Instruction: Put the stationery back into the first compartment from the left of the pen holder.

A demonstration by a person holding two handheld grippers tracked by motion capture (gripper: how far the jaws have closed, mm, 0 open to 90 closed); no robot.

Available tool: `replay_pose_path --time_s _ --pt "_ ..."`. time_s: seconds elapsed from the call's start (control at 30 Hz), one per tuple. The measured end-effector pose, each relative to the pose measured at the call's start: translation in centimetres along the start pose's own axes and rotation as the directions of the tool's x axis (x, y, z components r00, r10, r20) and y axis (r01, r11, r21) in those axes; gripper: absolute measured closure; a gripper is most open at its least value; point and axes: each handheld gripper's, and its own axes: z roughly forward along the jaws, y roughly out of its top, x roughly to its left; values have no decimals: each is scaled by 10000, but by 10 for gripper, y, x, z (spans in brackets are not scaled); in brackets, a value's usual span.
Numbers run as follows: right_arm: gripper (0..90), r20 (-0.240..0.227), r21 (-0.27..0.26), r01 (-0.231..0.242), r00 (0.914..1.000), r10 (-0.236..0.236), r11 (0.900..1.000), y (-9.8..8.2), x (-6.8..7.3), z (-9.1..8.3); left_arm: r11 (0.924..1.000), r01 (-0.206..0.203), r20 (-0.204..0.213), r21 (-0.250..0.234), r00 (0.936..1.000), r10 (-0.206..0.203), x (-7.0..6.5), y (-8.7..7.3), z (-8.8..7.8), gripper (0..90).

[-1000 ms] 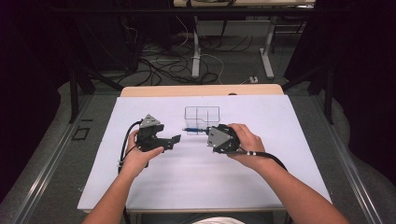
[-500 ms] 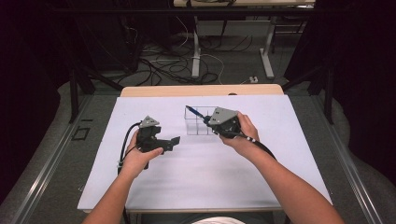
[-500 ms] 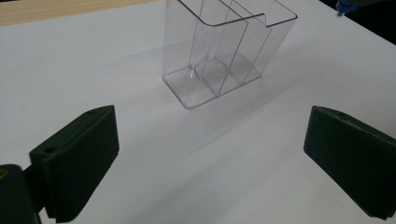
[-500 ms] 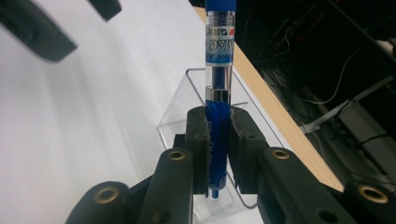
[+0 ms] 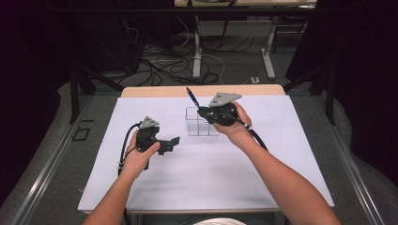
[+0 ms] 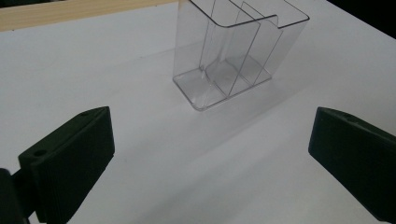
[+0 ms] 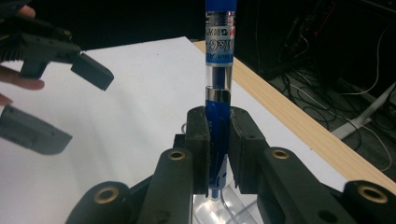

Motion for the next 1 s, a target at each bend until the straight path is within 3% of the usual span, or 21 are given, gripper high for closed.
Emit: replay_pose_path --time_s 0.27,0.57,0.83,1.0 --pt "797 -38 -55 -500 9987 500 9987 -1 0 21 9999 -132 213 -2 9997 132 1 1 -3 2" --pt "797 16 -163 -835 9965 835 9964 -1 2 41 9998 -142 6 -151 9999 142 3 0 -3 3" --pt "797 159 -175 -1157 9931 1160 9931 1 3 53 9999 -139 14 -7 9999 140 5 0 -3 3" --pt "797 279 -200 -1440 9891 1445 9894 1 3 60 9994 -345 71 59 9994 344 3 -2 -1 2"
